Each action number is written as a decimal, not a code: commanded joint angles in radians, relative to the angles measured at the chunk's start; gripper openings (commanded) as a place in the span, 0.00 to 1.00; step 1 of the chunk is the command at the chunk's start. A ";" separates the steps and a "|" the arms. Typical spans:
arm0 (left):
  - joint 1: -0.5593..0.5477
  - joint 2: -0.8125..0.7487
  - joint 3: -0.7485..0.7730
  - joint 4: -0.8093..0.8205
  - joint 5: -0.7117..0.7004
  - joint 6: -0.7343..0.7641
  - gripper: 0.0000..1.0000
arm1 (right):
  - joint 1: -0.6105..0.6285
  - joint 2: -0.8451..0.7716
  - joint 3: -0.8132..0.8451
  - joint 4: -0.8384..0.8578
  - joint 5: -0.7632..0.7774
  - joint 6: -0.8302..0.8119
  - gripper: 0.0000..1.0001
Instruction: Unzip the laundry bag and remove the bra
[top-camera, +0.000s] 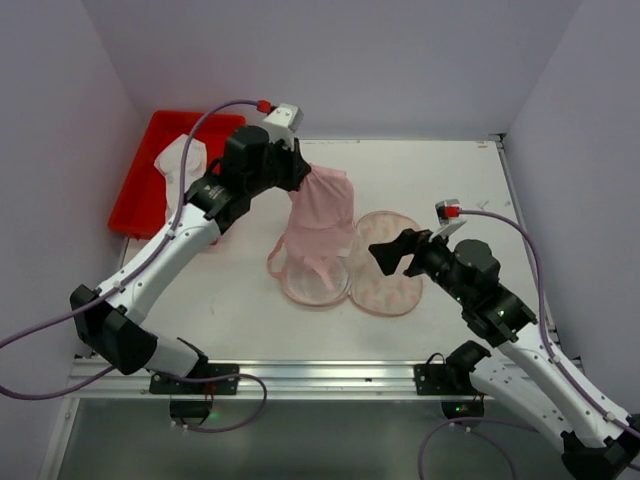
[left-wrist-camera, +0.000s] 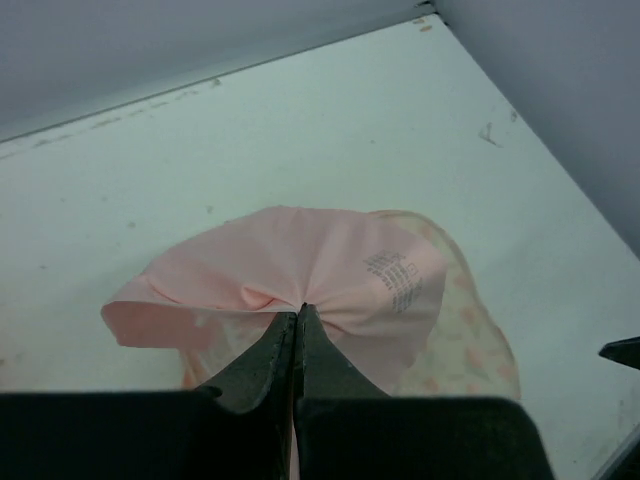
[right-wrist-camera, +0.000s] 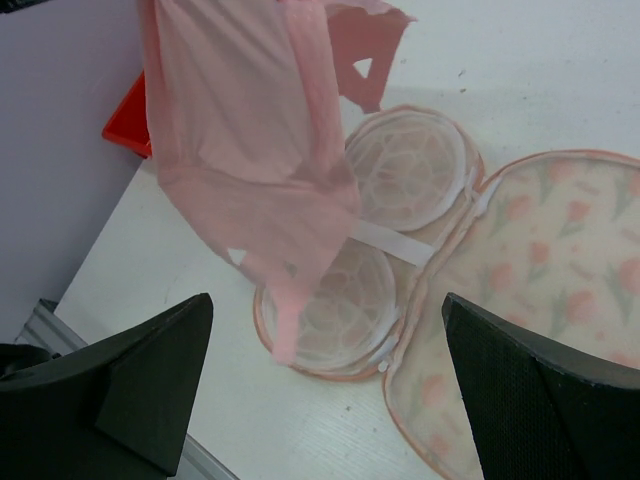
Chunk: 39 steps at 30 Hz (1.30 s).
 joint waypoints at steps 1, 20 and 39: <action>0.072 -0.040 0.104 -0.138 -0.155 0.174 0.00 | -0.003 -0.031 -0.007 0.001 0.060 -0.024 0.99; 0.630 0.362 0.715 -0.315 0.017 0.651 0.00 | -0.003 0.108 0.052 0.027 0.009 -0.047 0.99; 0.727 0.739 0.491 -0.003 -0.410 0.763 0.00 | -0.006 0.334 0.136 -0.029 0.118 -0.035 0.99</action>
